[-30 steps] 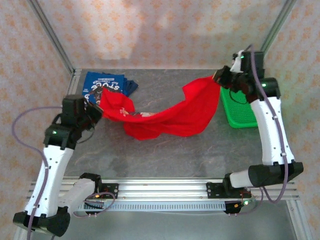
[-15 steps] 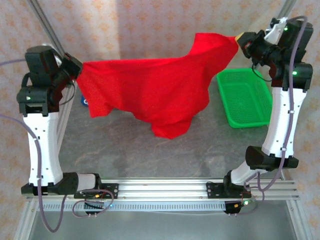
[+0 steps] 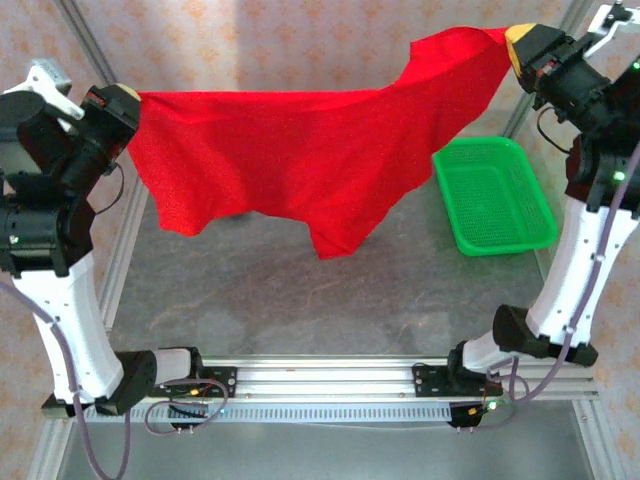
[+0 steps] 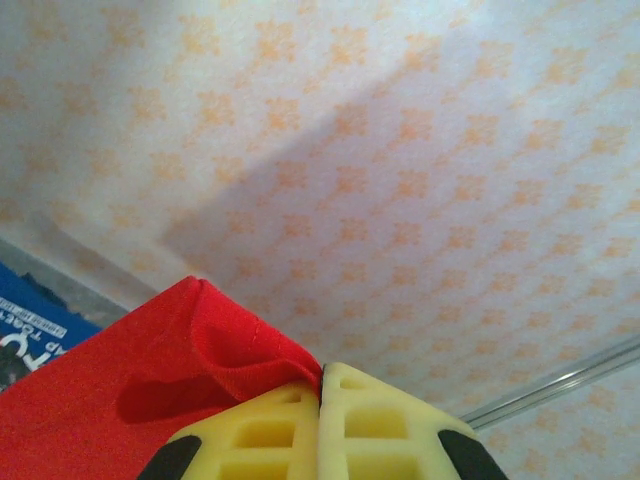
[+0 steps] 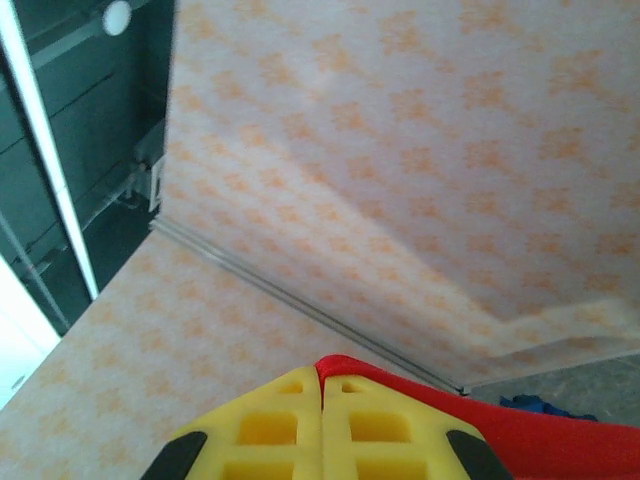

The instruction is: Fold and stack the t-shirts

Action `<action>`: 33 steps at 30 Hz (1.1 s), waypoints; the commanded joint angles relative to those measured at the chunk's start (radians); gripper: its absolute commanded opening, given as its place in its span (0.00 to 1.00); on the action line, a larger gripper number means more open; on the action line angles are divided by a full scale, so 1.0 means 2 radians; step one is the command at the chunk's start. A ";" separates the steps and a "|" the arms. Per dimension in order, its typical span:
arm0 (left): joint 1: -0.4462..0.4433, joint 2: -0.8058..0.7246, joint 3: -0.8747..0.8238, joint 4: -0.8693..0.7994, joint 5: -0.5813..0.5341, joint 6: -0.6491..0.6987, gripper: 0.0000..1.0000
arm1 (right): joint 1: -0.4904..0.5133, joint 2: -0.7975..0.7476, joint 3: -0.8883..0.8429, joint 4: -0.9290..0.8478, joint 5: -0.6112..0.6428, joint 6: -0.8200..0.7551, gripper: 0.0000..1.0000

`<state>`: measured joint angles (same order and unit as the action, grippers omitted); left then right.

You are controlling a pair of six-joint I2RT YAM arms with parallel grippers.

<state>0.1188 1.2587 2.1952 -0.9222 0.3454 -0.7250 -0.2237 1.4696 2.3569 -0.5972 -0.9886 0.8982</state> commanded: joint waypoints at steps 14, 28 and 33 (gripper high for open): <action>0.006 -0.076 -0.013 0.096 0.053 -0.058 0.00 | -0.011 -0.018 0.111 0.095 0.005 0.149 0.00; 0.005 -0.062 -0.129 0.118 0.020 -0.031 0.00 | -0.011 0.057 0.075 0.122 0.021 0.124 0.00; 0.002 -0.014 -0.226 0.150 -0.001 0.005 0.00 | 0.000 0.133 0.057 0.096 0.010 0.058 0.00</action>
<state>0.1200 1.1671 1.8206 -0.6910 0.4015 -0.7822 -0.2344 1.6604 2.4878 -0.3553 -0.9653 1.0805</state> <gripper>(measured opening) 0.039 0.046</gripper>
